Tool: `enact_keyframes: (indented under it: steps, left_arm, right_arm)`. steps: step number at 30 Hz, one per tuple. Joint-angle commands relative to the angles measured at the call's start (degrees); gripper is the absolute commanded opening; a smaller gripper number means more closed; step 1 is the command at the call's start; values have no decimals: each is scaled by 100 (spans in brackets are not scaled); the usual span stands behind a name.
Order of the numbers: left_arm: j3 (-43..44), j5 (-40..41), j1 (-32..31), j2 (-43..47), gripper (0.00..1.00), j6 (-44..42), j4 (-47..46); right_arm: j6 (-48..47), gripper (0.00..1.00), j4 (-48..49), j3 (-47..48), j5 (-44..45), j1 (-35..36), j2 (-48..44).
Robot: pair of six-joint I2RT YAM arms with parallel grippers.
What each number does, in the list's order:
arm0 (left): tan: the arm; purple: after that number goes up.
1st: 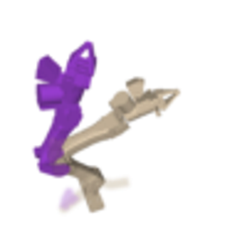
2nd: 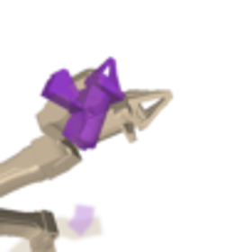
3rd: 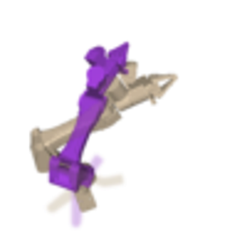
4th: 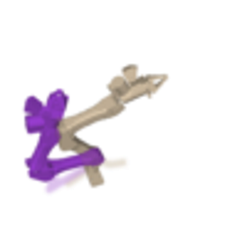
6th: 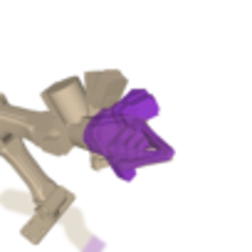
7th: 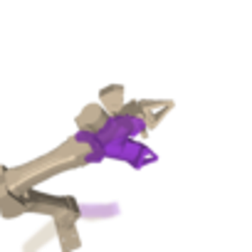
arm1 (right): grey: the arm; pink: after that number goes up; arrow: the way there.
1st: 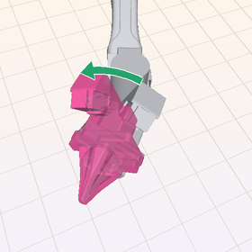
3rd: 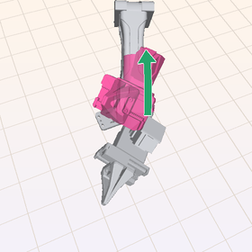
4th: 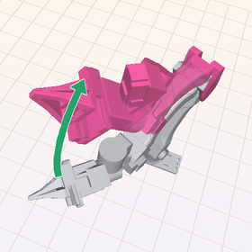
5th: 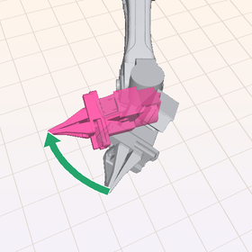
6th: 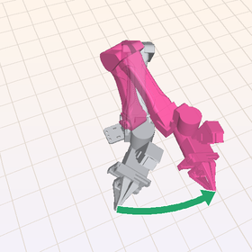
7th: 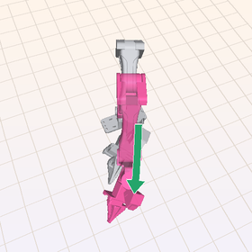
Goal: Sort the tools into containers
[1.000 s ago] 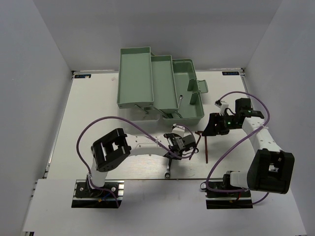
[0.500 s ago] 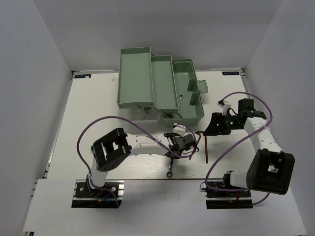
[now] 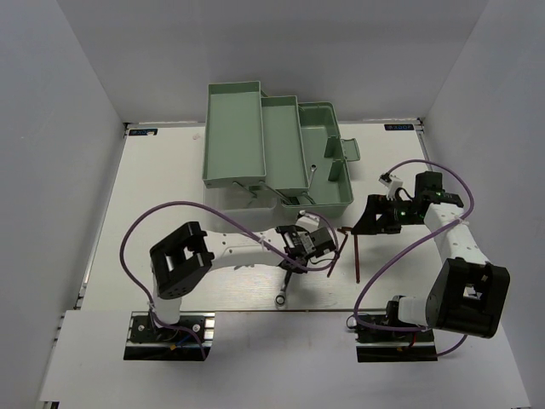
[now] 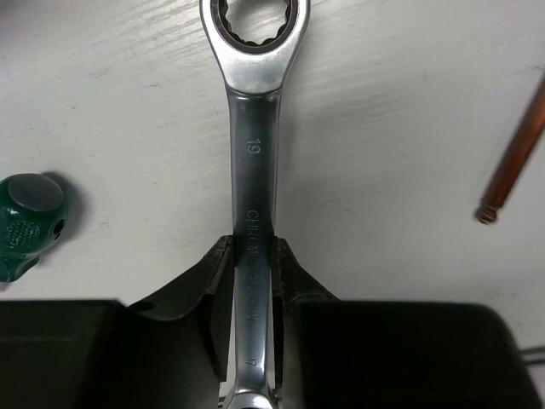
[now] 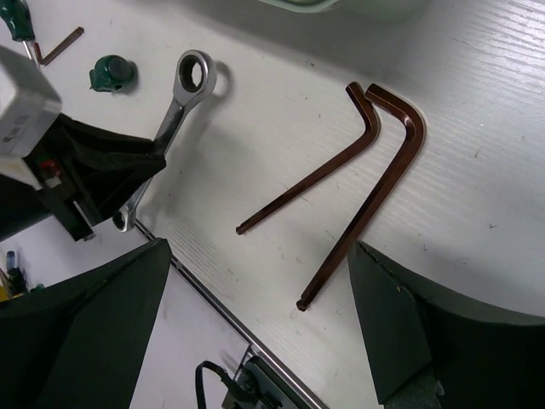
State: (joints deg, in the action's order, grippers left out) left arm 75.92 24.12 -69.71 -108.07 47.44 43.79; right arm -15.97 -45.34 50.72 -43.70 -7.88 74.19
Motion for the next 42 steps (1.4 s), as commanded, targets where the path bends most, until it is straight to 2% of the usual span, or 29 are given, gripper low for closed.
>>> enact_keyframes:
  steps: [1, 7, 12, 13, 14, 16, 17, 19, 21, 26, 27, 29, 30, 32, 34, 38, 40, 42]
  left_arm:
    - [265, -126, -69, 656, 0, -348, -168]
    - [493, -311, -122, 937, 0, -639, -275]
    - [1020, -540, -122, 1112, 0, -938, -275]
    - [1117, -540, -122, 1113, 0, -991, -275]
    - [1222, -540, -122, 1113, 0, -1043, -275]
    - [1591, -479, -25, 1052, 0, -1114, -222]
    - [1749, -304, 53, 999, 0, -1201, -161]
    - [2364, -136, 124, 815, 0, -1255, 85]
    - [2855, 31, 282, 525, 0, -1333, 147]
    - [3648, 295, 826, -64, 0, -1518, 95]
    - [3971, 347, 923, -195, 0, -1623, 95]
    - [4437, 348, 1195, -635, 0, -1808, -54]
    - [4597, 287, 1275, -784, 0, -1808, -55]
    - [4739, 181, 1486, -1118, 0, -2010, -510]
    - [4792, 23, 1592, -1268, 0, -2089, -966]
    - [5589, 23, 1846, -1804, 0, -2090, -1092]
    - [5671, -134, 2005, -2015, 0, -2090, -1206]
    - [5671, -293, 2084, -2016, 0, -2090, -1425]
  right_arm:
    - [-91, 90, -80, 8, -95, -56, -98]
    - [41, 90, 43, -18, 107, -82, -80]
    - [85, 77, 95, -18, 125, -126, -142]
    - [68, 71, 96, -27, 134, -152, -186]
    - [85, 55, 104, -18, 143, -152, -203]
    - [67, 37, 87, -27, 143, -196, -221]
    - [67, 17, 96, -1, 160, -231, -230]
    - [50, 4, 70, -18, 169, -249, -274]
    - [58, 0, 69, -18, 213, -319, -309]
    - [15, 0, 96, -88, 222, -460, -414]
    - [15, 3, 87, -89, 239, -469, -397]
    - [-20, 13, 113, -123, 204, -486, -423]
    - [-38, 30, 122, -132, 196, -478, -432]
    - [-64, 37, 122, -159, 143, -487, -432]
    - [-73, 38, 131, -202, 90, -486, -476]
    - [-99, 38, 131, -291, 37, -486, -467]
    - [-135, 38, 148, -317, 37, -478, -441]
    - [-178, 46, 122, -326, -6, -469, -397]
